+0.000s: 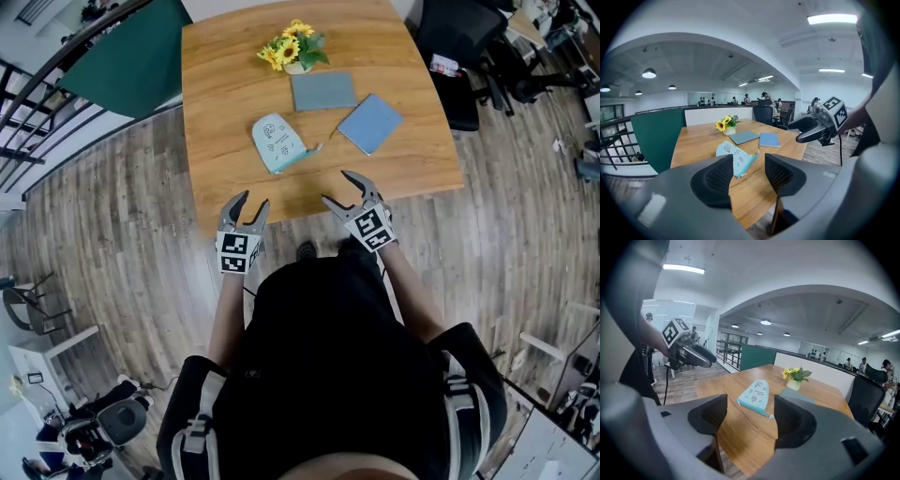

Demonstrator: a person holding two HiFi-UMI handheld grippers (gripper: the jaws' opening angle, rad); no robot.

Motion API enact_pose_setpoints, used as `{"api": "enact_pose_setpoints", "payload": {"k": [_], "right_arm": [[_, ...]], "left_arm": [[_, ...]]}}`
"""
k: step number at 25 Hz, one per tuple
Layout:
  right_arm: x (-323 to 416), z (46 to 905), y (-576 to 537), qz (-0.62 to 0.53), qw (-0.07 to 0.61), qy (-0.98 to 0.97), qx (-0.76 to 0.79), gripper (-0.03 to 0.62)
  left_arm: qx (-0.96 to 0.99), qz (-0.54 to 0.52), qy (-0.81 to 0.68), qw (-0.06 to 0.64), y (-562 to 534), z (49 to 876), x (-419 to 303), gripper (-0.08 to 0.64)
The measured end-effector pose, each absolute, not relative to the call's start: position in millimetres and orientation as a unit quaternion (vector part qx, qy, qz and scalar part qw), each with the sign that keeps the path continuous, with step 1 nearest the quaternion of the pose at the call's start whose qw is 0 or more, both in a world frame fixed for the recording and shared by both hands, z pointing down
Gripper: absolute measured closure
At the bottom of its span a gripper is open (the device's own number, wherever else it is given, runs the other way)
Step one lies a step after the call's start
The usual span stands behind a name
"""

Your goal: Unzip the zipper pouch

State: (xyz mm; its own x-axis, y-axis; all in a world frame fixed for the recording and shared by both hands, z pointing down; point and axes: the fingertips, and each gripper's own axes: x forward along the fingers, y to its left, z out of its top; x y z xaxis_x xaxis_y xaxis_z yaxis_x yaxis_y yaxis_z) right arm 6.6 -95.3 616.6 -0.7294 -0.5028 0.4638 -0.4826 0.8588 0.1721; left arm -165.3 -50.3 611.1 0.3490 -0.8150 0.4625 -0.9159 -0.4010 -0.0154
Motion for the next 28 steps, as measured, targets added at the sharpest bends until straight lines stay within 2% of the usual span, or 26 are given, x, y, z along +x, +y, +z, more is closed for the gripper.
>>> {"api": "enact_pose_setpoints", "payload": {"k": [8,14,18,28], "right_arm": [[14.9,621.6,-99.6,-0.017,0.272,-0.924,0.267,0.285],[25.8,628.9,-108.3,-0.016,0.282,-0.926,0.251,0.289],[36.1,634.6,-126.6,-0.013,0.292,-0.927,0.233,0.291],[29.1,640.4,-181.3,0.000,0.297,-0.933,0.203,0.295]], "left_arm": [[0.804,0.190,-0.528,0.197,-80.8,650.8,-165.6,0.363],[0.756,0.131,-0.554,0.322,-121.2,698.0,-174.8,0.370],[0.714,0.110,-0.580,0.377,-146.5,730.7,-178.6,0.368],[0.678,0.136,-0.592,0.414,-169.7,773.4,-178.4,0.368]]}}
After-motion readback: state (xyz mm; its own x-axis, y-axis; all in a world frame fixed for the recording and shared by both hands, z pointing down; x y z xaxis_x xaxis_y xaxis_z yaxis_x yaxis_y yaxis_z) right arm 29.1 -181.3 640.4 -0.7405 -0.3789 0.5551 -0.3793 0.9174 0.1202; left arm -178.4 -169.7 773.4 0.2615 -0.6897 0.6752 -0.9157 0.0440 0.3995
